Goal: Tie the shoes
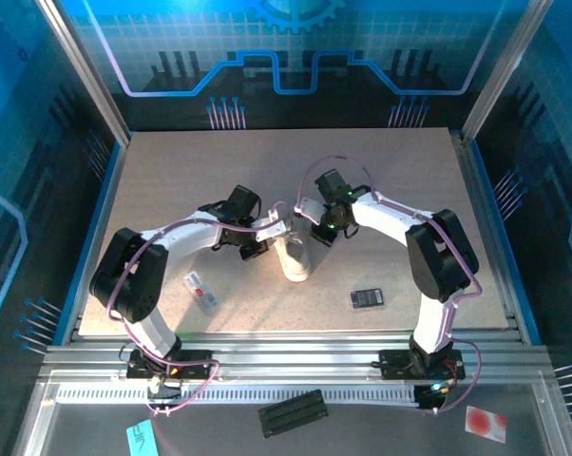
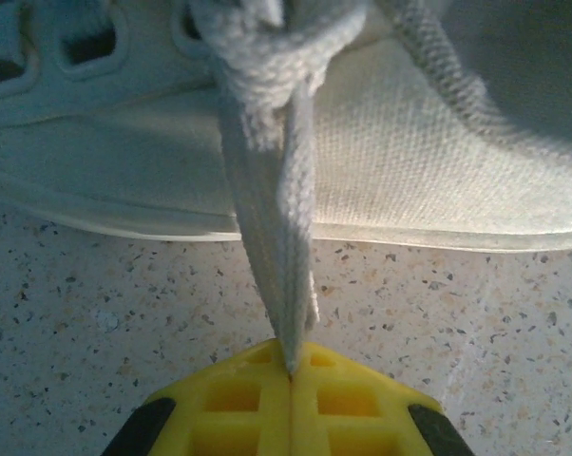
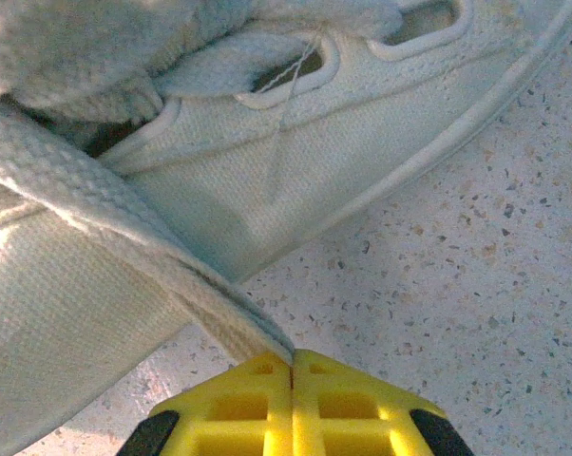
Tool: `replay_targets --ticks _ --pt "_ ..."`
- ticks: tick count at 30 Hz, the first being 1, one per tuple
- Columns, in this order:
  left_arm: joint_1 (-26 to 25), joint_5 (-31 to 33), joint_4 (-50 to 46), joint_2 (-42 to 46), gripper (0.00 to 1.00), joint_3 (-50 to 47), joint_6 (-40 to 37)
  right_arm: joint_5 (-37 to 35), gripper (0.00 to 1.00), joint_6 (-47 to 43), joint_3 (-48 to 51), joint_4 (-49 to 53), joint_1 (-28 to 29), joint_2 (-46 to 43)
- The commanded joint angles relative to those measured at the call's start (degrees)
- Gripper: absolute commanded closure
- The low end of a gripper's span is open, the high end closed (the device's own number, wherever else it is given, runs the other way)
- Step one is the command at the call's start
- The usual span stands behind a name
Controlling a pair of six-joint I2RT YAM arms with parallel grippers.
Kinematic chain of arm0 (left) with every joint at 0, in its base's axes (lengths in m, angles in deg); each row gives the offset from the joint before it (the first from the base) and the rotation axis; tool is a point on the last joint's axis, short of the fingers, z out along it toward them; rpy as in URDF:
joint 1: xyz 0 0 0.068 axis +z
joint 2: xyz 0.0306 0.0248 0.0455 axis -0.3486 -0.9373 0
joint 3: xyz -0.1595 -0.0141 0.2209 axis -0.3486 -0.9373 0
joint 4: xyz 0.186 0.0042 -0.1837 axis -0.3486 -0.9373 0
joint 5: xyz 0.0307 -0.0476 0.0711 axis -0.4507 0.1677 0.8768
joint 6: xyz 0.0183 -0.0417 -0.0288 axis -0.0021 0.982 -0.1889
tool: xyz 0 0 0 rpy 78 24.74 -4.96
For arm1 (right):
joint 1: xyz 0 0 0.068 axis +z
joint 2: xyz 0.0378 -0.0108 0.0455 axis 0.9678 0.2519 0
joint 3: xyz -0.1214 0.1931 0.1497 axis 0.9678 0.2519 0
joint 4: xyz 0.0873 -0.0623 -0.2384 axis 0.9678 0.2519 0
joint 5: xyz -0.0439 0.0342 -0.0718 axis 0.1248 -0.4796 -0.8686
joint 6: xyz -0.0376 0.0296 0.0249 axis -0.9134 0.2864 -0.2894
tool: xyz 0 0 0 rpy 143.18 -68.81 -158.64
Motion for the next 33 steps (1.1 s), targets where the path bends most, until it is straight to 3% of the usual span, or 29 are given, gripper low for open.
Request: replay_targets --ticks 1,2,4,6,10,18,23,28,33 --pt "0.23 0.64 0.14 -0.71 1.0 -1.04 2.52 -3.05 1.0 0.34 -0.09 3.22 -0.47 1.6" --pt "0.19 0.07 0.92 -0.33 0.99 -1.23 2.75 -3.06 0.91 0.82 0.03 2.69 -0.47 1.21" --pt "0.2 -1.23 2.82 1.0 0.78 -2.14 3.06 -3.04 0.74 1.75 0.77 1.02 -0.58 -0.11" --pt "0.21 -2.61 4.41 2.53 0.7 -3.06 2.92 -2.3 0.62 2.62 1.67 -0.6 -0.98 -2.2" --pt "0.27 -5.53 5.76 5.11 0.6 -4.31 2.22 2.08 0.53 5.66 3.69 -3.08 -3.39 -7.09" --pt "3.65 -10.85 9.39 12.2 0.55 -6.86 5.45 10.84 0.48 19.11 3.17 -2.64 -7.5 -13.41" --pt "6.31 -13.56 10.09 14.92 0.53 -5.91 6.16 14.5 0.46 37.78 -1.0 -3.45 -6.71 -9.79" --pt "7.04 -14.87 9.95 12.65 0.52 -1.02 6.47 16.41 0.44 55.08 -2.42 -6.6 -5.74 -5.1" --pt "7.11 -16.39 8.95 5.32 0.59 6.16 7.02 19.39 0.44 63.31 -1.33 -11.08 -4.69 -3.03"
